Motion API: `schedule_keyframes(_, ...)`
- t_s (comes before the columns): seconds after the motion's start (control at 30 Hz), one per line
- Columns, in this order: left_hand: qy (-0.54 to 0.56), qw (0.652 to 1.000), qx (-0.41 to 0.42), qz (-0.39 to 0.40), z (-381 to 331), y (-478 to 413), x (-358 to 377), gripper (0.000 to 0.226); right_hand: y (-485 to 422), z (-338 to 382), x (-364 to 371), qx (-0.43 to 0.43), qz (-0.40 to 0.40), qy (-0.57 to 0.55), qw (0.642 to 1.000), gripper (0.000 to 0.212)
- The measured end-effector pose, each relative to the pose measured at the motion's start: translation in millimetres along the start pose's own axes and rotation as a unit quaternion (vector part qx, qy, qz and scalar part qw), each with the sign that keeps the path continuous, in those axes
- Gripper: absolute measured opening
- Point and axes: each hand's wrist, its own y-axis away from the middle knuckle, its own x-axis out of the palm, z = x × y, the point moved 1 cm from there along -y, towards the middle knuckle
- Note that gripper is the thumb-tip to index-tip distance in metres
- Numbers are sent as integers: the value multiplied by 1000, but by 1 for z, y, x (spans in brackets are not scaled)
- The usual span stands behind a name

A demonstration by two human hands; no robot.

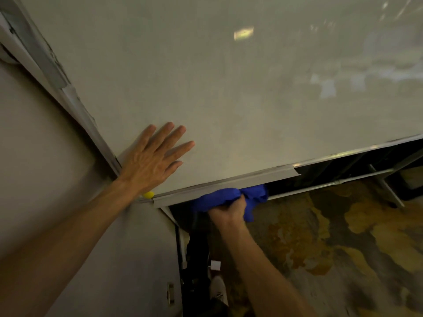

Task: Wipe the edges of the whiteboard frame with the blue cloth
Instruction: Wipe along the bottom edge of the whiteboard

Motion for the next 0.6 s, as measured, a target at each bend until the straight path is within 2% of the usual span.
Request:
schedule_keyframes(0.1, 5, 1000, 0, -9, 1, 0, 2, 63, 4, 58, 3, -77, -73, 2, 994, 41)
schedule_keyframes(0.17, 8, 1000, -4, -16, 1, 1, 3, 63, 8, 94, 6, -170, -104, 17, 980, 39)
schedule_keyframes(0.2, 10, 1000, -5, -20, 0, 0, 3, 63, 9, 108, 8, -244, -107, 54, 962, 40)
schedule_keyframes(0.23, 12, 1000, -4, -22, 0, 1, 3, 63, 10, 121, 9, -331, -111, 114, 930, 44)
schedule_keyframes(0.27, 13, 1000, -4, -24, -1, 1, 3, 63, 13, 133, 8, -425, -119, 201, 874, 49)
schedule_keyframes(0.3, 11, 1000, -4, -25, -1, 1, 3, 64, 14, 141, 6, -519, -121, 292, 794, 52)
schedule_keyframes(0.37, 7, 1000, -2, -27, -2, 2, 3, 64, 14, 153, 1, -638, -97, 464, 607, 58)
schedule_keyframes(0.4, 5, 1000, -1, -29, -2, 2, 3, 65, 12, 156, -1, -645, -77, 545, 529, 62)
schedule_keyframes(0.47, 7, 999, 0, -32, -2, 1, 2, 66, 7, 148, -4, -609, -34, 683, 402, 68)
schedule_keyframes(0.5, 7, 999, 0, -33, -1, 1, 2, 66, 5, 138, -5, -583, -11, 729, 358, 68)
schedule_keyframes(0.53, 7, 999, -1, -32, -1, 1, 2, 66, 3, 126, -7, -560, 4, 759, 332, 70)
schedule_keyframes(0.6, 7, 1000, -3, -25, -2, 2, 1, 66, 1, 105, -10, -533, 18, 778, 332, 76)
